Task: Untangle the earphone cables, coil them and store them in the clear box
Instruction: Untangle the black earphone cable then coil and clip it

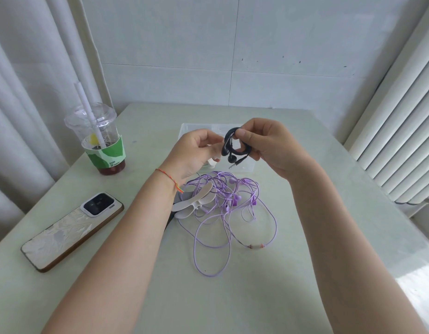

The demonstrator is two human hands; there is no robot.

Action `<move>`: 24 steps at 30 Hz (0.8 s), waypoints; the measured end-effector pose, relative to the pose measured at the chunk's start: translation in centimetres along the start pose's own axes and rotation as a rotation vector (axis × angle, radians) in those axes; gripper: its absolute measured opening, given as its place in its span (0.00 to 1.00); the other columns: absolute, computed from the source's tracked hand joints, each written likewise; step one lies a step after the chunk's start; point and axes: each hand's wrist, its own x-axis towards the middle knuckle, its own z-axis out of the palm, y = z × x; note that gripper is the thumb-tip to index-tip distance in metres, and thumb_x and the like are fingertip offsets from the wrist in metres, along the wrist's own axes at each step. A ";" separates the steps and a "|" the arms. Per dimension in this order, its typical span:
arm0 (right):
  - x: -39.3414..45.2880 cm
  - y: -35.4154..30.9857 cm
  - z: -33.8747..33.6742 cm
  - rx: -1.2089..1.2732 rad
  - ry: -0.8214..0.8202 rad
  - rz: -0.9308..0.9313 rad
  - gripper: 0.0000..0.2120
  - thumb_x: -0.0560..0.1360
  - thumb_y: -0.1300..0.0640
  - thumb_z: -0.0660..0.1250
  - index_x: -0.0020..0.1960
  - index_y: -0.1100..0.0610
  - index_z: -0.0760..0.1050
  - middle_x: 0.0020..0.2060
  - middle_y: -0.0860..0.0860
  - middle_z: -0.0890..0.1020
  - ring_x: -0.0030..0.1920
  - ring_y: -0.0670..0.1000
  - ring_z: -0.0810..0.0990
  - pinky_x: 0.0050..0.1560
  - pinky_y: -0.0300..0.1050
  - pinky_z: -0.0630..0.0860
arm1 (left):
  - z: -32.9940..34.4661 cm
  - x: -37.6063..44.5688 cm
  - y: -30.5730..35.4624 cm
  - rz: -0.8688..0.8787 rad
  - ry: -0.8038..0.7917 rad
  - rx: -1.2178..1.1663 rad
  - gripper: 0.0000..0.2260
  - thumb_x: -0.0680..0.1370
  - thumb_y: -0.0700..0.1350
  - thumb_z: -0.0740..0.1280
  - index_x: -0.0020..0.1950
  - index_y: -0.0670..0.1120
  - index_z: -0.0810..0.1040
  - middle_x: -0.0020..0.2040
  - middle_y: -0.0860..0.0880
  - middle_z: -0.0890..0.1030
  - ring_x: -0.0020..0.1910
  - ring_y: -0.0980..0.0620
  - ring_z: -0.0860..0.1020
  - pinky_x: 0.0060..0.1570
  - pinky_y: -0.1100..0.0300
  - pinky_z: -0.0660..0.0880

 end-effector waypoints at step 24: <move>0.0 -0.1 0.8 -0.443 0.118 -0.102 0.05 0.74 0.60 0.70 0.39 0.56 0.76 0.29 0.49 0.77 0.24 0.41 0.69 0.30 0.37 0.65 | 0.1 0.0 0.1 -0.021 -0.120 0.017 0.10 0.75 0.35 0.70 0.56 0.42 0.81 0.51 0.39 0.83 0.44 0.46 0.76 0.48 0.52 0.73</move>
